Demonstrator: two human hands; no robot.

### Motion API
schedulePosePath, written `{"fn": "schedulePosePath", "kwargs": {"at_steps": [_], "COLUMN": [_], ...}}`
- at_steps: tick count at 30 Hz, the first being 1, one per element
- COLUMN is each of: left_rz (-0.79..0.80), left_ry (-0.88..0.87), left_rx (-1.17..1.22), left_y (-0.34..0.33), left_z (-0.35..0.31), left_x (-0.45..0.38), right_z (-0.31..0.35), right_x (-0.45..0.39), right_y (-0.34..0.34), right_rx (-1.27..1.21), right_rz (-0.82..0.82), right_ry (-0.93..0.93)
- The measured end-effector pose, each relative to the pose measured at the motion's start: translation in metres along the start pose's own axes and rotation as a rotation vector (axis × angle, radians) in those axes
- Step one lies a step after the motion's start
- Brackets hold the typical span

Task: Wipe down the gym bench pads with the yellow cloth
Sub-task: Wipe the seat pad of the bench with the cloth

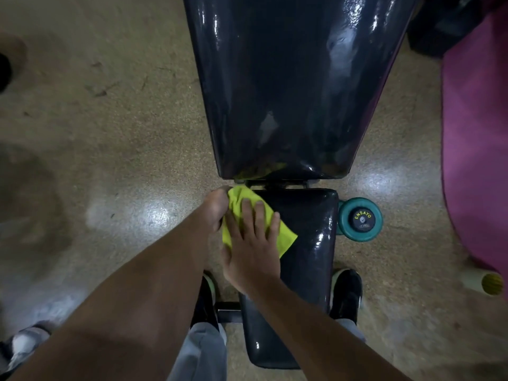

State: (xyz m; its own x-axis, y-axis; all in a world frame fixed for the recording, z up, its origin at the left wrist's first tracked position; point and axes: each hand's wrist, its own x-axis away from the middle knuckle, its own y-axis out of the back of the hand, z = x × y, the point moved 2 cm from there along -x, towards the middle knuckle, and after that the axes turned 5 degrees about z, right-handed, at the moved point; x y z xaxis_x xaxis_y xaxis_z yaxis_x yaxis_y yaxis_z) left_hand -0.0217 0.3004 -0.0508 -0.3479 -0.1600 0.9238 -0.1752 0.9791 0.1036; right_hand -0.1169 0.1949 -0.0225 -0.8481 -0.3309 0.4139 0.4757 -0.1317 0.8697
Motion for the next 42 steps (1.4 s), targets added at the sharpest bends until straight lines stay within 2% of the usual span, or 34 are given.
{"fn": "schedulePosePath", "kwargs": {"at_steps": [3, 8, 14, 19, 21, 27, 31, 35, 38, 40, 42], "left_rz": [0.007, -0.058, -0.074, -0.119, -0.127, -0.18, -0.202, -0.259, -0.257, -0.255, -0.268], "left_ry": [0.009, 0.006, 0.015, -0.009, -0.018, -0.059, -0.072, -0.113, -0.112, -0.116, -0.132], "left_rx": [0.009, 0.078, 0.165, 0.132, 0.134, 0.076, 0.051, -0.006, -0.028, -0.036, -0.047], "left_y": [-0.002, -0.004, -0.011, -0.011, -0.012, -0.011, -0.014, -0.013, -0.013, -0.014, -0.013], "left_z": [0.0, 0.004, 0.012, 0.013, 0.013, 0.017, 0.013, 0.011, 0.011, 0.01, 0.01], "left_x": [0.002, -0.001, 0.003, 0.005, 0.004, 0.0, 0.009, 0.01, 0.011, 0.012, 0.01], "right_z": [-0.013, -0.004, -0.026, -0.067, -0.068, -0.07, -0.088, -0.065, -0.05, -0.06, -0.08], "right_x": [0.011, -0.006, 0.014, -0.011, -0.021, 0.017, -0.007, -0.024, -0.003, 0.008, 0.007], "right_y": [0.001, 0.003, 0.007, 0.022, 0.025, 0.022, 0.04, 0.032, 0.022, 0.02, 0.025], "right_rx": [0.011, -0.02, -0.038, -0.16, -0.175, -0.158, -0.181, -0.151, -0.174, -0.194, -0.195], "right_rz": [-0.007, -0.006, -0.031, -0.074, -0.057, -0.141, -0.221, -0.145, -0.179, -0.198, -0.206], "right_ry": [0.031, -0.145, -0.082, -0.296, -0.324, -0.128, -0.152, -0.088, 0.028, 0.104, 0.08]}}
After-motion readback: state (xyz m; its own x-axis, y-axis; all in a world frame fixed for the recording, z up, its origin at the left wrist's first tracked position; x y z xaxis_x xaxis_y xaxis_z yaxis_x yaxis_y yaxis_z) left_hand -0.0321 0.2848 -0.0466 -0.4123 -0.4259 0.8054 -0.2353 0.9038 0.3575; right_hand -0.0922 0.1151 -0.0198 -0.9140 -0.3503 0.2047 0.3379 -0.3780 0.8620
